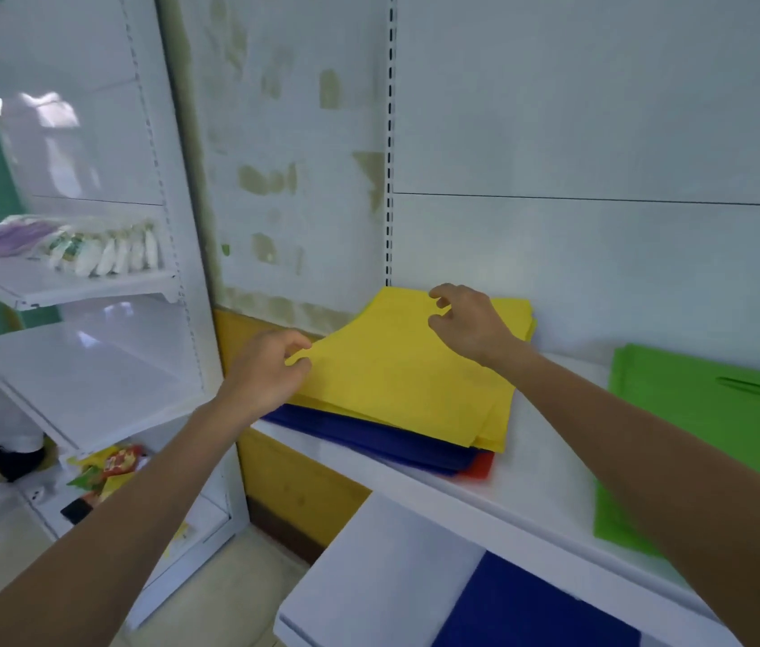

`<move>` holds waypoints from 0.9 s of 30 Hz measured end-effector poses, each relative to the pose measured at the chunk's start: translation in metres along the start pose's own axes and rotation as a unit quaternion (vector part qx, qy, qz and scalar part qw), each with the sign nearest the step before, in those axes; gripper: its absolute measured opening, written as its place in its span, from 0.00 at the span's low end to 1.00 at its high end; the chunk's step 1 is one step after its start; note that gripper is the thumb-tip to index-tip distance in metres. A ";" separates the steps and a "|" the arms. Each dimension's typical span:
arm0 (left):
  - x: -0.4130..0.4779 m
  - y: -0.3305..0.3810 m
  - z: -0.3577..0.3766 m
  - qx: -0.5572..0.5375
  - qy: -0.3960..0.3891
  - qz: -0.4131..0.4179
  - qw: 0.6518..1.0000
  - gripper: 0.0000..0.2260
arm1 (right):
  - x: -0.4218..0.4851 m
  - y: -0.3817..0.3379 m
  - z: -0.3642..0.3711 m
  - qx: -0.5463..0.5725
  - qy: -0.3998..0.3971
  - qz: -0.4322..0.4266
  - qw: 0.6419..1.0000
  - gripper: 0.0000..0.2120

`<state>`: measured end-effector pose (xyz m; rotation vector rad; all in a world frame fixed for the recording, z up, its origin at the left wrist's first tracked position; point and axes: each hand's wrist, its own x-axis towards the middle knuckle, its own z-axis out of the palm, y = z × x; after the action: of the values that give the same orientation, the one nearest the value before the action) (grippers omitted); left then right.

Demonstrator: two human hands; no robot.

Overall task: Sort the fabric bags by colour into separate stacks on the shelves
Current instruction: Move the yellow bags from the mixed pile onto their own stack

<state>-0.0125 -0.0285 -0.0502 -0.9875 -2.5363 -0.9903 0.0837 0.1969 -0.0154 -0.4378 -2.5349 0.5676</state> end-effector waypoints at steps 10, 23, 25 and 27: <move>0.077 -0.029 0.040 -0.014 -0.123 0.037 0.992 0.16 | -0.011 0.029 -0.013 -0.054 0.098 0.267 0.957 0.12; 0.080 -0.037 0.059 -0.038 -0.086 0.008 0.996 0.19 | -0.044 0.006 0.044 -0.187 0.157 0.425 0.872 0.18; 0.075 -0.037 0.056 -0.045 -0.044 0.043 0.997 0.17 | -0.045 0.005 0.045 -0.194 0.188 0.403 0.874 0.15; 0.071 -0.036 0.053 -0.051 -0.005 0.086 0.995 0.17 | -0.046 0.003 0.045 -0.206 0.220 0.370 0.879 0.12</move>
<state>-0.0887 0.0237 -0.0763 -1.2196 -2.3804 -1.0753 0.0983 0.1668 -0.0709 -1.5374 -1.9670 0.1272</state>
